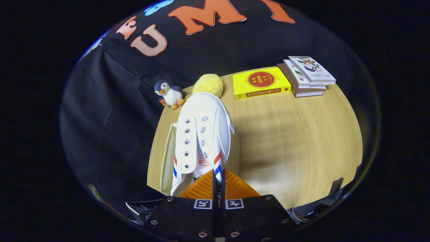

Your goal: Open the storage box then place both shoes into the box .Put the left shoe in first, then the right shoe, with the right side of both shoes facing outward in a uniform manner.

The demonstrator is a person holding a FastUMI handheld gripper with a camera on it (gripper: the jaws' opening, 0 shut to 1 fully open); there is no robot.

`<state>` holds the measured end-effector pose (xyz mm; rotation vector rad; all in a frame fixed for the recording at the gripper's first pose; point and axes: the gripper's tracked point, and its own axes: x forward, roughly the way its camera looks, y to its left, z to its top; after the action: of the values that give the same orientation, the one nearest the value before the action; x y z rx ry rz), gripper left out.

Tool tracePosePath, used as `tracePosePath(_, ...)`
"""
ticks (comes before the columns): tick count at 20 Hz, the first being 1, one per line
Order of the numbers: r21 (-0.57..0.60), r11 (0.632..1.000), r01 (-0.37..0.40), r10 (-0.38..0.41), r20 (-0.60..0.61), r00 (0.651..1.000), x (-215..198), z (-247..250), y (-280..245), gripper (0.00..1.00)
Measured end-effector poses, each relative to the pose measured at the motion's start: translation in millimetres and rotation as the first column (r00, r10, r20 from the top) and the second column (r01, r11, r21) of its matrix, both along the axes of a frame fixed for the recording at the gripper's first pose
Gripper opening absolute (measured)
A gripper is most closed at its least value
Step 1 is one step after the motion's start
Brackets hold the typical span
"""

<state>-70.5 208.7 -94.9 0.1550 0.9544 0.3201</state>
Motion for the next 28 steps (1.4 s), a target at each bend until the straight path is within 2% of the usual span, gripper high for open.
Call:
tracePosePath(5, -0.068, 0.998, 0.011, -0.013, -0.029, 1.000, 2, -21, 41, 0.00)
tracePosePath(15, -0.311, 0.949, 0.050, -0.078, -0.077, 0.994, 6, -94, 44, 0.00)
tracePosePath(17, -0.319, 0.946, 0.053, -0.085, -0.086, 0.993, 4, -102, 46, 0.03)
tracePosePath(20, -0.283, 0.957, 0.059, -0.064, -0.009, 0.998, 12, -77, 57, 0.23)
tracePosePath(21, -0.293, 0.954, 0.060, -0.055, 0.024, 0.998, 17, -63, 54, 0.24)
tracePosePath(24, -0.258, 0.963, 0.082, -0.054, 0.112, 0.992, 25, -26, 47, 0.79)
tracePosePath(26, -0.237, 0.966, 0.105, -0.065, 0.171, 0.983, 31, 1, 37, 0.99)
tracePosePath(28, -0.204, 0.971, 0.129, -0.079, 0.236, 0.969, 36, 29, 24, 0.99)
